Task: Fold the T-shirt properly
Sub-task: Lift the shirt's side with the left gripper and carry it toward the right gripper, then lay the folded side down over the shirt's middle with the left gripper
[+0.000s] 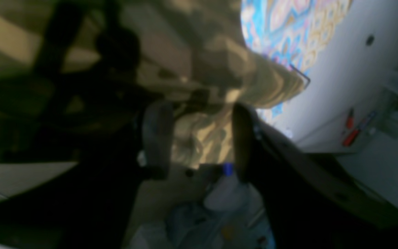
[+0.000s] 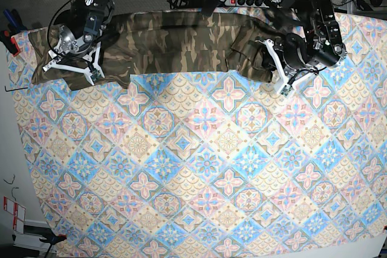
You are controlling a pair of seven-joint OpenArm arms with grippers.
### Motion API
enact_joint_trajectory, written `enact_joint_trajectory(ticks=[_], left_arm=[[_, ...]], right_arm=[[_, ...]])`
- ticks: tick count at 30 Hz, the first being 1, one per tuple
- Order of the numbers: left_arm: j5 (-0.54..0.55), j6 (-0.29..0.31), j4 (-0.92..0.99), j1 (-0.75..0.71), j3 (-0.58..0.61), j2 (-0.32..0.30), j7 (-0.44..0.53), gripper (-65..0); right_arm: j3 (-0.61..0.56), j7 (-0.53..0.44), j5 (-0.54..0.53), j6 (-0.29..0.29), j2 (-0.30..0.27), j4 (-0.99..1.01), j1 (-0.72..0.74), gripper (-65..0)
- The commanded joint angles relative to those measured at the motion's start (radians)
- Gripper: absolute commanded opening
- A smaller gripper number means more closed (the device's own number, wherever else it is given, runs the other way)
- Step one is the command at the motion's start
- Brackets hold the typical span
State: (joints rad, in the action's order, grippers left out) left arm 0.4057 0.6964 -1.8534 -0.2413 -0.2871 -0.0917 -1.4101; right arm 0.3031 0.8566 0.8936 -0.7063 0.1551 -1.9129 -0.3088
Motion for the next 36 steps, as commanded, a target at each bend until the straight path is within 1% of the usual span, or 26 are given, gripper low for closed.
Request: enact_joint_trajectory(ticks=[1,4,7,10,11,13,17,19,23,25,28,30,36], left_arm=[[0.022,0.002,-0.018,0.007,0.001,-0.004,0.014,-60.9],[0.022,0.002,-0.033,-0.013,0.006,-0.003,0.014,-60.7],[0.014,0.002,-0.088,-0.017,0.044,0.016,0.014,-60.7],[0.014,0.002,-0.165,-0.020,0.101,0.074,0.014,-60.7],[0.014,0.002,-0.168,-0.022,0.133,0.088,0.014,-60.7],[0.014,0.002,-0.168,-0.019,0.197,0.094,0.014,-60.6],[0.012,0.002,-0.165,-0.010,0.358,0.142,0.014,-61.1],[0.014,0.002,-0.162,0.009,0.397,0.145,0.014,-61.1],[0.011,0.002,-0.157,0.027,0.404,0.145,0.014,-60.6],[0.015,0.002,-0.117,0.058,0.412,0.145,0.014,-60.5],[0.020,0.002,0.024,0.158,0.527,0.140,0.014,-60.5],[0.025,0.002,0.090,0.211,0.598,0.112,0.014,-60.5],[0.011,0.002,0.133,0.319,0.803,0.108,0.014,-60.5]], right_arm=[[0.003,0.006,0.015,0.008,-0.005,-0.017,0.003,-38.7],[0.003,0.006,0.015,0.008,-0.005,-0.017,0.003,-38.7],[0.003,0.006,0.015,0.008,-0.005,-0.017,0.003,-38.7],[0.003,0.006,0.014,0.008,-0.005,-0.017,0.003,-38.7],[0.003,0.006,0.014,0.008,-0.005,-0.017,0.003,-38.7],[0.003,0.006,0.014,0.008,-0.005,-0.017,0.003,-38.7],[0.003,0.006,0.014,0.008,-0.005,-0.017,0.003,-38.7],[0.003,0.006,0.014,0.008,-0.005,-0.017,0.003,-38.7],[0.005,0.006,0.009,0.008,-0.005,-0.017,0.003,-38.7],[0.005,0.006,0.008,0.008,-0.005,-0.017,0.003,-38.7],[0.005,0.006,0.011,0.008,-0.002,-0.017,0.003,-38.7],[0.005,0.008,0.009,0.008,-0.001,-0.017,0.003,-38.7],[0.005,0.008,0.008,0.008,-0.001,-0.017,0.003,-38.7]])
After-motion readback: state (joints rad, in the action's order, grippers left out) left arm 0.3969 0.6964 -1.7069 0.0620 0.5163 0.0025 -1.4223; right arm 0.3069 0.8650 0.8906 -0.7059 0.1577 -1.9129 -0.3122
